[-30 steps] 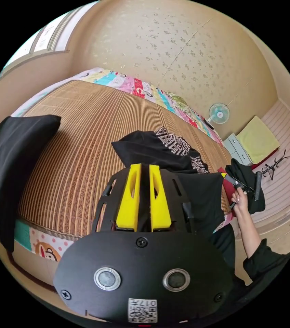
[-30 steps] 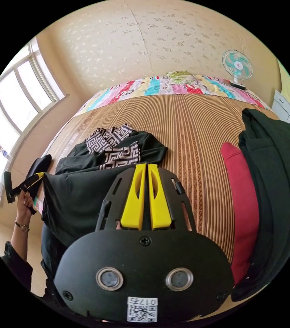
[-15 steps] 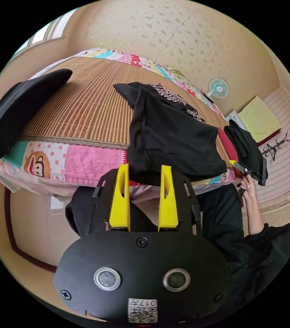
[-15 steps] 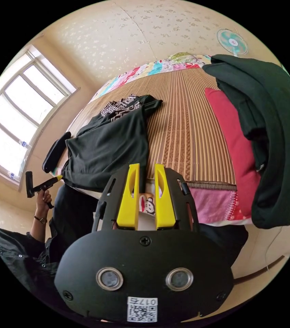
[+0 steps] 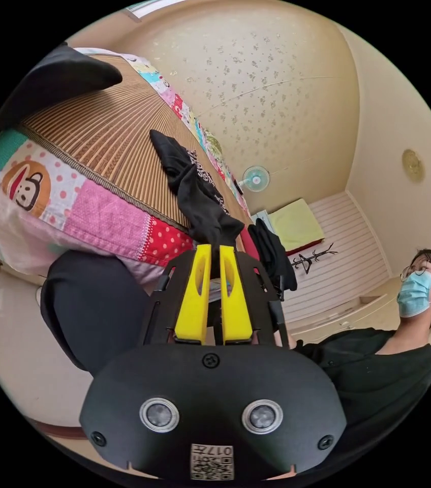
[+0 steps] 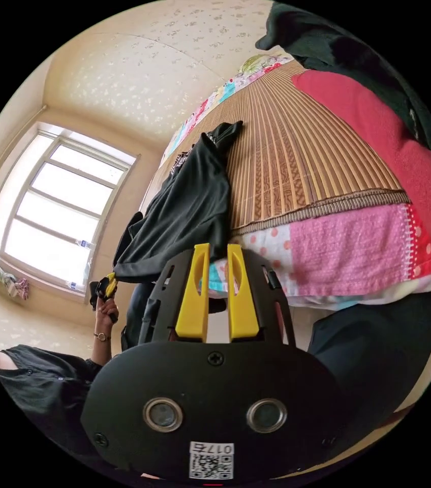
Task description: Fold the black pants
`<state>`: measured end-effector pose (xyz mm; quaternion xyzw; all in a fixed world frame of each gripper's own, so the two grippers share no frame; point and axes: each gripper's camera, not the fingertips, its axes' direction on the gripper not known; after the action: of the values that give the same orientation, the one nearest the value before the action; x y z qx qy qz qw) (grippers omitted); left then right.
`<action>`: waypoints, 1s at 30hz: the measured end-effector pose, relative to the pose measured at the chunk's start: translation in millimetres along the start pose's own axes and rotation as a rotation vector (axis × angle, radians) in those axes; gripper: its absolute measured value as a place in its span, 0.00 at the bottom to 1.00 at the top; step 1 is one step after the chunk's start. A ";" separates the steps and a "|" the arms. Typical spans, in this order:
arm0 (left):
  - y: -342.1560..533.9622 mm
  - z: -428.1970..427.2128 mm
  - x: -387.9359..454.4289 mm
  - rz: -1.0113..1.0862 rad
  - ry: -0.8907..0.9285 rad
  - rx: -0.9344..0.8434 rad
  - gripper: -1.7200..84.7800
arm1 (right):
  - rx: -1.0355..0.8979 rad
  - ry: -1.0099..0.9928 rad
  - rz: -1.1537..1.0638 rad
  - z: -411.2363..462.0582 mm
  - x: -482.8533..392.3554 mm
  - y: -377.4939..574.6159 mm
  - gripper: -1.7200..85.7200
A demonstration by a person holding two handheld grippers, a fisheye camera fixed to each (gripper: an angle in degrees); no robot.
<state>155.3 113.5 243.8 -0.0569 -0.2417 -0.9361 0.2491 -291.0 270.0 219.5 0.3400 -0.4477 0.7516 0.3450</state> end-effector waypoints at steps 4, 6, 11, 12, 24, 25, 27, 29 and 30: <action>-4.8 -34.7 14.2 0.011 0.097 0.045 0.05 | 0.068 -0.147 -0.030 -26.5 -3.4 15.3 0.04; -9.8 -52.4 26.5 0.039 0.145 0.065 0.03 | 0.121 -0.248 -0.107 -57.5 -20.8 25.3 0.04; -19.8 -103.0 82.4 0.203 0.256 0.025 0.02 | 0.188 -0.415 -0.326 -139.5 -58.5 52.3 0.03; -19.3 -107.9 88.5 0.221 0.260 0.016 0.02 | 0.177 -0.409 -0.371 -156.6 -66.6 60.6 0.03; -20.0 -116.1 57.5 0.008 0.260 0.087 0.01 | 0.188 -0.020 -0.285 -155.9 -92.2 78.0 0.03; -31.7 -106.2 47.6 -0.021 0.267 0.120 0.01 | 0.186 0.011 -0.275 -146.5 -94.8 70.6 0.03; -56.3 -90.4 38.2 -0.035 0.267 0.159 0.01 | 0.220 0.142 -0.243 -111.8 -108.9 34.8 0.03; -98.3 -65.3 28.6 -0.068 0.225 0.193 0.01 | 0.241 0.222 -0.230 -86.5 -119.3 1.1 0.03; -108.9 -59.0 26.1 -0.077 0.212 0.206 0.01 | 0.250 0.269 -0.217 -67.8 -124.8 -23.3 0.03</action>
<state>79.6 156.4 151.9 0.0773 -0.3110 -0.9160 0.2413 -219.3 313.3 102.4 0.3230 -0.2618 0.7984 0.4356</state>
